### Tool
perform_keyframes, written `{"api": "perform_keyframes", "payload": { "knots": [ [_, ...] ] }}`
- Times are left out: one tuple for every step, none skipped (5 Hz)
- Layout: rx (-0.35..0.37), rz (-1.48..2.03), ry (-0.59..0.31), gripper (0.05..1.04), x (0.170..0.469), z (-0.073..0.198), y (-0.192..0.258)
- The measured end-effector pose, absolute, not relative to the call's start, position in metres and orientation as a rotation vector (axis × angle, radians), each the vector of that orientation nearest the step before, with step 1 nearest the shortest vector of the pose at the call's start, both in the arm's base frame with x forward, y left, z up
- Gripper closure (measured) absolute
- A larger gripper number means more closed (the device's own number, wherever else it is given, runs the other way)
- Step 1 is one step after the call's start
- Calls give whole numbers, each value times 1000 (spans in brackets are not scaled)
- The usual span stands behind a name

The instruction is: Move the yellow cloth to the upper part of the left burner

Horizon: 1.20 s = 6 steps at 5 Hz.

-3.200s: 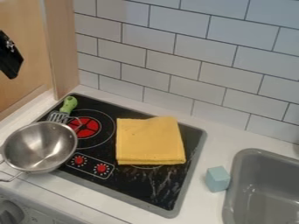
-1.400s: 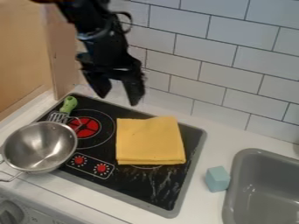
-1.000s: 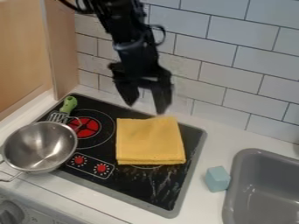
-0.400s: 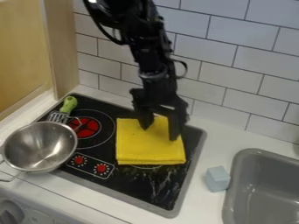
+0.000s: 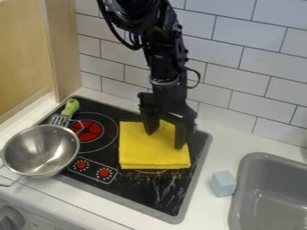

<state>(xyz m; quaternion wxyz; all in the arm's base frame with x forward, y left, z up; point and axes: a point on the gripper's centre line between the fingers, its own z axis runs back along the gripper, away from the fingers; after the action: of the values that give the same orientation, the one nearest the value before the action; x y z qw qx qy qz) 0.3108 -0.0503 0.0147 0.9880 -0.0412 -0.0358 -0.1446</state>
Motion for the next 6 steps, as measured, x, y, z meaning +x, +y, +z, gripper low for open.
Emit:
{"api": "perform_keyframes", "payload": {
  "knots": [
    [-64, -290, -73, 84, 311, 14, -47],
    [-58, -292, -82, 84, 313, 14, -47],
    [-56, -298, -87, 84, 312, 12, -46],
    [-55, -299, -91, 84, 311, 10, -46],
    [-55, -302, -84, 84, 310, 7, -46],
    [-54, -304, -85, 84, 309, 5, -45]
  ]
}}
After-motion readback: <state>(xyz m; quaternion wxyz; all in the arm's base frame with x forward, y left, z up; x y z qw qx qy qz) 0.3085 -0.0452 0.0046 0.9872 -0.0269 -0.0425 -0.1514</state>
